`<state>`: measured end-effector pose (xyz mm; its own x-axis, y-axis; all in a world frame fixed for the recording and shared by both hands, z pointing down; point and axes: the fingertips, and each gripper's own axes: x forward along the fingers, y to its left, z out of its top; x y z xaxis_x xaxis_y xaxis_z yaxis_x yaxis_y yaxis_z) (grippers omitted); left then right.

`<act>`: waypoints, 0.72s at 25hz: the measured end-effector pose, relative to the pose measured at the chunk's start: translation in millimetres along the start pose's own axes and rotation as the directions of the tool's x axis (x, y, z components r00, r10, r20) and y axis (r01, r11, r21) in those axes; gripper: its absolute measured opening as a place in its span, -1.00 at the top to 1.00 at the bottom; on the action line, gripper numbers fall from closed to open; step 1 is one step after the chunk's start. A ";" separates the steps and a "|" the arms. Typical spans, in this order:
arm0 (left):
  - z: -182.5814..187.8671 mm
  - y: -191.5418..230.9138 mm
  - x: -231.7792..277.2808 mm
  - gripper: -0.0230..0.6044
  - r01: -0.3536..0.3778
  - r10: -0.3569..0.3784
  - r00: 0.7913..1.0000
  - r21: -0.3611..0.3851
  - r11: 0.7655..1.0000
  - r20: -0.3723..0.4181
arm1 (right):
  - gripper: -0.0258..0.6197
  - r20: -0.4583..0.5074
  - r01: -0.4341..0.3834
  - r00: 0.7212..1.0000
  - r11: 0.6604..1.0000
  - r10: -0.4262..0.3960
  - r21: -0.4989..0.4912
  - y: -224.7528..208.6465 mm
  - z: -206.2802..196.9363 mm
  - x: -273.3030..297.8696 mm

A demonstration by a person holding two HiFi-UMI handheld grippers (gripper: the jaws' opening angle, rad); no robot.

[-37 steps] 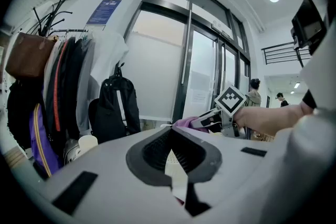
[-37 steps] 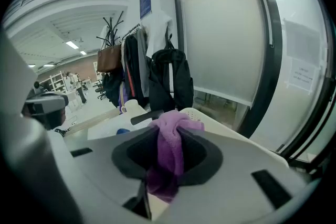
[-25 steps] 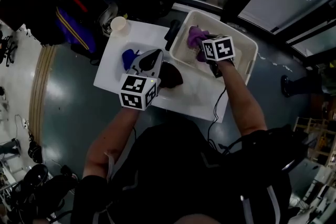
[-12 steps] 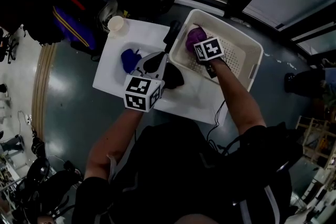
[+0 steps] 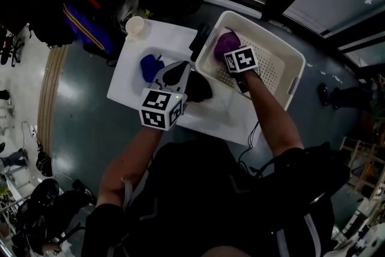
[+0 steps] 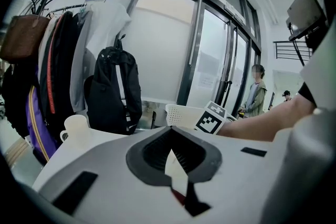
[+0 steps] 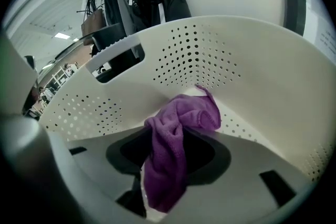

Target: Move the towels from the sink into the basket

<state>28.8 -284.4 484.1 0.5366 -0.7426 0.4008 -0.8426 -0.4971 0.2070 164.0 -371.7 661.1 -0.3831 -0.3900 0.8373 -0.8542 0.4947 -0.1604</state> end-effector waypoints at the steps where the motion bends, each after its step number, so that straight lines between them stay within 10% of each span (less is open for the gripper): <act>1: 1.4 0.9 -1.2 0.91 -0.004 0.004 1.000 -0.004 1.000 0.007 | 0.27 0.007 -0.005 1.000 1.000 0.005 0.000 0.7 1.9 -2.8; 11: 19.5 2.4 -39.2 0.91 0.033 -0.034 0.995 0.008 0.999 0.091 | 0.21 0.172 0.030 0.985 0.999 -0.028 -0.011 18.5 43.6 -83.2; 18: 38.1 1.7 -93.2 0.91 0.069 -0.082 0.982 0.083 0.994 0.172 | 0.56 0.377 0.097 0.922 0.995 -0.091 0.005 60.4 71.7 -159.7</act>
<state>-20.9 -233.2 413.1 0.6040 -0.7653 0.2224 -0.7970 -0.5826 0.1595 148.5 -335.2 480.2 -0.4077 -0.6975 0.5893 -0.8888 0.4510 -0.0812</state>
